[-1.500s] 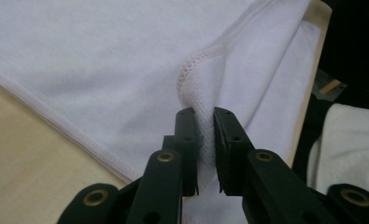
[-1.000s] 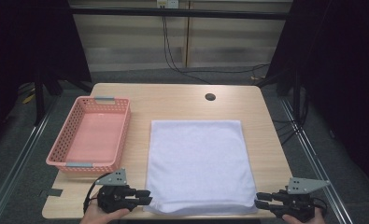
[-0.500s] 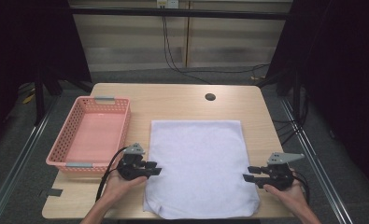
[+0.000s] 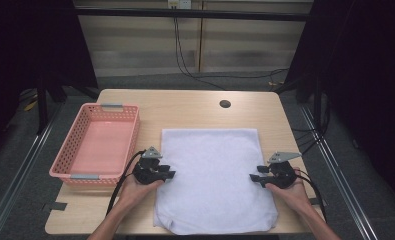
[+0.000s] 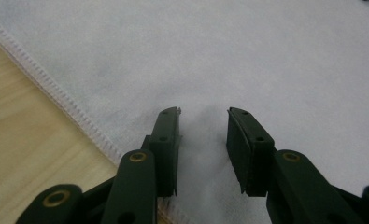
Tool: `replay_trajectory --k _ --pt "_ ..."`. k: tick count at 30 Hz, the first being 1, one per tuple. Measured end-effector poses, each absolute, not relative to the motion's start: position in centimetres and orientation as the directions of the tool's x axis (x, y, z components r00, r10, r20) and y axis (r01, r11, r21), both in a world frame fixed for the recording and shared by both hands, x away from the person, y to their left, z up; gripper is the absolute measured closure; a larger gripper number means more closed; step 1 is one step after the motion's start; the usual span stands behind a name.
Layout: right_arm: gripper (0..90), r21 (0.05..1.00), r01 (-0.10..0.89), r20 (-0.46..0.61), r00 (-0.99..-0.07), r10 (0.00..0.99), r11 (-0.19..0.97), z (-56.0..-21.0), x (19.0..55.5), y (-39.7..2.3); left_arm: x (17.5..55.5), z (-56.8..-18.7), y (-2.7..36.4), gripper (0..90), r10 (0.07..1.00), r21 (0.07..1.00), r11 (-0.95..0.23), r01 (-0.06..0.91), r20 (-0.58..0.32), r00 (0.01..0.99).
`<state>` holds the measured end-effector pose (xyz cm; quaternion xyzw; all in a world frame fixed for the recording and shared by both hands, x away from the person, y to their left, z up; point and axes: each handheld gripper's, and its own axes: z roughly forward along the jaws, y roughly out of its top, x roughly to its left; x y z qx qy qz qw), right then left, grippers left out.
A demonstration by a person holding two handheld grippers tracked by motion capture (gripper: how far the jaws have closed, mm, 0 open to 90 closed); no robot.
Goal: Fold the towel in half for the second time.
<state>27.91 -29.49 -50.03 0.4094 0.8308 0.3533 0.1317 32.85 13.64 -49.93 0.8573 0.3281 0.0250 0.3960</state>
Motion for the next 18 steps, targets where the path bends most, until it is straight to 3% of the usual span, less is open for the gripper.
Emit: replay_trajectory --k 7,11,18 --pt "53.5 0.681 0.596 0.066 -0.629 0.774 0.426 -49.8 26.5 -30.2 30.8 -49.9 13.4 66.1 0.529 0.693 -0.495 0.524 -0.238 0.815" --pt "58.1 0.673 0.619 0.119 -0.63 0.767 0.404 -49.7 25.5 -31.1 29.8 -49.8 13.4 66.2 0.505 0.684 -0.505 0.526 -0.259 0.823" --pt "58.1 0.632 0.651 0.137 -0.628 0.766 0.421 -49.1 22.5 -31.1 27.5 -49.6 13.8 66.1 0.476 0.678 -0.549 0.489 -0.227 0.849"
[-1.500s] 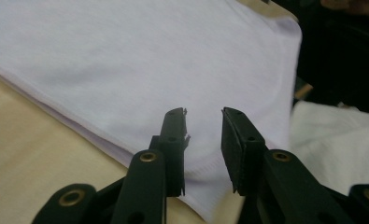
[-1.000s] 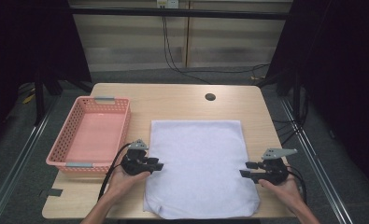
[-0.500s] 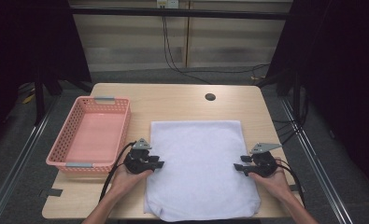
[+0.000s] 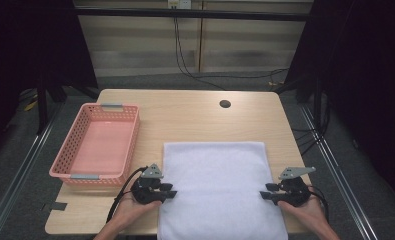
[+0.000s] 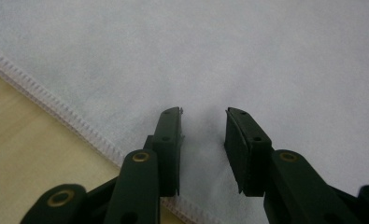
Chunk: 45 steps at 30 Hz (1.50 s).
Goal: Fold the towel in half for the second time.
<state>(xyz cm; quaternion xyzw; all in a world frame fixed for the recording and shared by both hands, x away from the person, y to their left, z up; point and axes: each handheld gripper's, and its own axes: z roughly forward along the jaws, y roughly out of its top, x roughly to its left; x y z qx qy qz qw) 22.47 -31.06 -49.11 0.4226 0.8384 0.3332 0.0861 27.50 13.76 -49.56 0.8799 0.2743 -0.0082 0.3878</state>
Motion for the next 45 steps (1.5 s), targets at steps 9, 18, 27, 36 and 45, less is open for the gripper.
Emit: replay_trajectory --k 9,18,27,36,45 --pt "51.3 0.642 0.644 0.153 -0.639 0.754 0.416 -48.4 21.1 -30.9 27.5 -48.9 14.1 65.4 0.472 0.671 -0.548 0.499 -0.245 0.847" --pt "51.0 0.723 0.598 0.075 -0.566 0.821 0.346 -47.7 28.6 -31.9 33.7 -48.7 13.3 62.5 0.564 0.723 -0.442 0.531 -0.236 0.791" --pt "44.4 0.74 0.592 0.069 -0.538 0.84 0.318 -48.1 34.8 -32.3 36.8 -49.0 13.6 62.2 0.637 0.725 -0.392 0.567 -0.23 0.735" --pt "60.4 0.691 0.622 0.042 -0.542 0.839 0.367 -50.1 35.9 -31.5 38.0 -49.4 14.0 56.8 0.69 0.725 -0.361 0.587 -0.215 0.691" --pt "80.5 0.685 0.64 0.079 -0.542 0.837 0.349 -50.1 35.6 -32.5 38.8 -50.0 13.7 44.9 0.704 0.714 -0.356 0.603 -0.219 0.675"
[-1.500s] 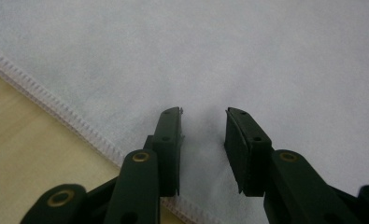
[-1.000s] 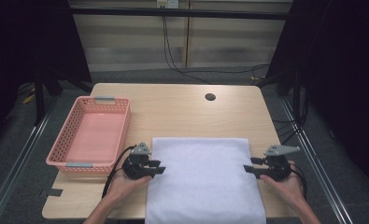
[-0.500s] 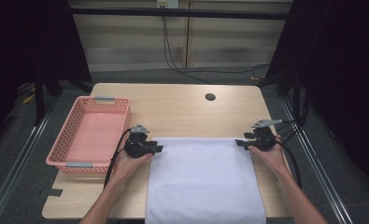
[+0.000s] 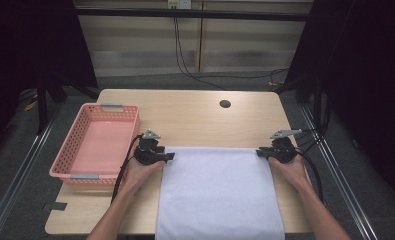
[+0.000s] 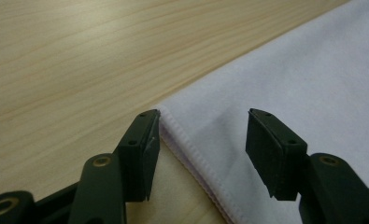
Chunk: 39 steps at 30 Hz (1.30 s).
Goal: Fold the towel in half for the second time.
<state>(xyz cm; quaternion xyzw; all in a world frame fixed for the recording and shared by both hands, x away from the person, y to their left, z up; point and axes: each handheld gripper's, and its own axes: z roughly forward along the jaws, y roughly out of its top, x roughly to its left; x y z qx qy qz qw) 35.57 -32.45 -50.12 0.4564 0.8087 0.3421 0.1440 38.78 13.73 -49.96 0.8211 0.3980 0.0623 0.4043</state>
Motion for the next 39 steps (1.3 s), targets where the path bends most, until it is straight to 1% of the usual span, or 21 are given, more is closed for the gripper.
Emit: replay_trajectory --k 1,3,7,8,10,11,12,13,14,15,16,17,19,22,24,27,30,33,35,39 --pt "81.2 0.688 0.633 0.081 -0.553 0.829 0.355 -50.1 35.6 -32.4 38.9 -50.0 13.8 45.7 0.706 0.71 -0.352 0.61 -0.226 0.671" --pt "81.8 0.686 0.636 0.086 -0.554 0.828 0.354 -50.1 35.6 -32.5 39.4 -50.3 13.8 44.5 0.714 0.698 -0.359 0.62 -0.222 0.664" --pt "82.0 0.688 0.634 0.09 -0.559 0.824 0.355 -50.2 35.7 -32.5 40.0 -50.4 13.3 42.4 0.712 0.709 -0.368 0.601 -0.201 0.673" --pt "81.9 0.688 0.633 0.09 -0.561 0.823 0.357 -50.2 35.7 -32.6 40.1 -50.5 13.2 41.8 0.71 0.715 -0.381 0.586 -0.18 0.681" --pt "79.4 0.689 0.632 0.085 -0.556 0.827 0.355 -50.2 35.8 -32.6 40.3 -50.5 12.9 42.0 0.699 0.719 -0.378 0.583 -0.191 0.689" --pt "76.4 0.688 0.631 0.081 -0.556 0.827 0.357 -50.2 35.8 -32.6 40.3 -50.5 12.8 44.2 0.693 0.72 -0.387 0.576 -0.185 0.697" --pt "70.1 0.69 0.63 0.075 -0.553 0.83 0.357 -50.1 35.8 -32.6 40.3 -50.6 12.7 48.1 0.682 0.723 -0.399 0.564 -0.178 0.71" --pt "65.4 0.689 0.629 0.068 -0.552 0.831 0.361 -50.1 35.7 -32.7 40.2 -50.5 12.6 48.7 0.671 0.721 -0.417 0.554 -0.167 0.722" --pt "62.4 0.693 0.625 0.068 -0.553 0.83 0.359 -50.1 35.7 -32.9 40.1 -50.5 12.5 52.9 0.665 0.721 -0.417 0.553 -0.173 0.727" --pt "60.5 0.695 0.628 0.079 -0.551 0.831 0.351 -50.2 35.7 -33.1 40.1 -50.5 12.5 59.5 0.652 0.721 -0.428 0.545 -0.171 0.739" --pt "58.9 0.696 0.629 0.084 -0.55 0.831 0.346 -50.3 35.7 -33.4 40.1 -50.5 12.5 63.1 0.647 0.721 -0.429 0.544 -0.175 0.742" --pt "58.8 0.699 0.629 0.09 -0.549 0.831 0.34 -50.4 35.7 -33.6 40.1 -50.5 12.5 69.3 0.637 0.716 -0.435 0.546 -0.184 0.749" --pt "61.6 0.701 0.636 0.109 -0.544 0.832 0.324 -50.4 35.7 -33.9 39.9 -50.5 12.4 77.1 0.632 0.711 -0.431 0.555 -0.202 0.749" --pt "76.2 0.688 0.65 0.142 -0.556 0.819 0.322 -50.3 35.5 -33.8 40.0 -50.4 12.6 79.8 0.627 0.708 -0.411 0.574 -0.238 0.742" --pt "81.6 0.69 0.653 0.16 -0.559 0.814 0.313 -50.1 35.5 -33.9 39.8 -50.2 12.8 80.0 0.614 0.721 -0.39 0.573 -0.26 0.745" --pt "83.6 0.71 0.648 0.193 -0.554 0.81 0.274 -49.4 35.2 -34.2 39.4 -49.1 13.3 80.1 0.595 0.754 -0.324 0.572 -0.307 0.742" --pt "84.1 0.741 0.626 0.201 -0.553 0.808 0.244 -48.3 34.9 -34.6 39.1 -47.7 13.5 80.4 0.584 0.784 -0.282 0.553 -0.317 0.747" --pt "84.2 0.776 0.59 0.193 -0.557 0.808 0.221 -46.7 34.8 -34.5 38.9 -46.0 13.2 80.4 0.574 0.812 -0.26 0.522 -0.304 0.76" --pt "84.1 0.795 0.569 0.188 -0.563 0.804 0.212 -45.8 35.0 -34.4 39.0 -44.7 12.9 80.4 0.57 0.828 -0.264 0.495 -0.28 0.773" --pt "84.1 0.822 0.54 0.183 -0.553 0.813 0.182 -44.1 36.0 -34.5 40.2 -42.5 13.1 80.5 0.593 0.845 -0.265 0.465 -0.238 0.769"
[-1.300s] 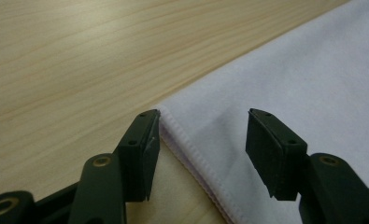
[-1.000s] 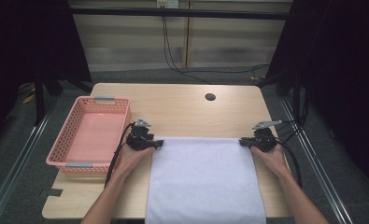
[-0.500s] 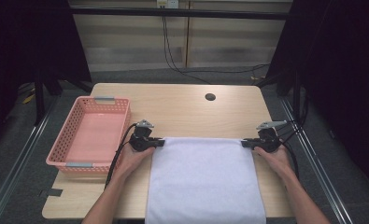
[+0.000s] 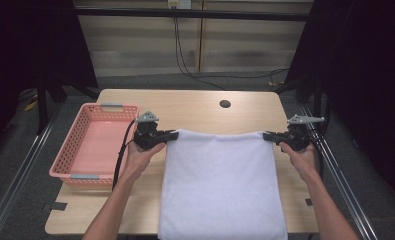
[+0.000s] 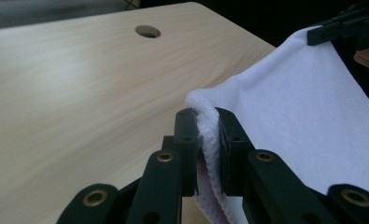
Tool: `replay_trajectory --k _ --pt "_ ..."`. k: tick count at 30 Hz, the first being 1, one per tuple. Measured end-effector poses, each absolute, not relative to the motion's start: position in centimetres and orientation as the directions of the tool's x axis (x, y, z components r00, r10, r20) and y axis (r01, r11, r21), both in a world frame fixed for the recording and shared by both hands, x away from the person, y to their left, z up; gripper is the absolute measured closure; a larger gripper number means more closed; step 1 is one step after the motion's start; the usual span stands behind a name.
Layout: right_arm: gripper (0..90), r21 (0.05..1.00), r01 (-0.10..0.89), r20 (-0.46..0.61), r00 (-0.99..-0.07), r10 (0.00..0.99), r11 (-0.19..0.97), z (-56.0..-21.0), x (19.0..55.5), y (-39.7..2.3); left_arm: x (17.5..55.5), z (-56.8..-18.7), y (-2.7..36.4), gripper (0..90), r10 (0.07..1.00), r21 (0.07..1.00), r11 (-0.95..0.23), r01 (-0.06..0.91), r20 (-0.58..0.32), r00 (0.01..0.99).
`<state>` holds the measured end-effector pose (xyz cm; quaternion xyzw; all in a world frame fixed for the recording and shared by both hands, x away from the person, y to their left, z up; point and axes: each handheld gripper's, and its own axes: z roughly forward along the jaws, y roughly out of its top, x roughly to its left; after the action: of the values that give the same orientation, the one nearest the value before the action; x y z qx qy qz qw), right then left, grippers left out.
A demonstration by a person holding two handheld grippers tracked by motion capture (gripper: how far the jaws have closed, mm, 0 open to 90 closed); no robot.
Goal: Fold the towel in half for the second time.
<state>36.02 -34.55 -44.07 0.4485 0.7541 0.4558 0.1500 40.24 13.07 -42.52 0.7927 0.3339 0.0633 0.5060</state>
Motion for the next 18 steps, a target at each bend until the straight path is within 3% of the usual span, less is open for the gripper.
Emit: replay_trajectory --k 11,18 --pt "84.3 0.84 0.524 0.168 -0.497 0.851 0.141 -41.4 40.5 -35.0 44.6 -40.4 13.3 81.3 0.651 0.864 -0.19 0.466 -0.245 0.719" --pt "84.5 0.875 0.47 0.182 -0.542 0.82 0.116 -39.2 38.5 -35.0 41.8 -39.3 14.1 81.3 0.605 0.89 -0.208 0.407 -0.21 0.768"
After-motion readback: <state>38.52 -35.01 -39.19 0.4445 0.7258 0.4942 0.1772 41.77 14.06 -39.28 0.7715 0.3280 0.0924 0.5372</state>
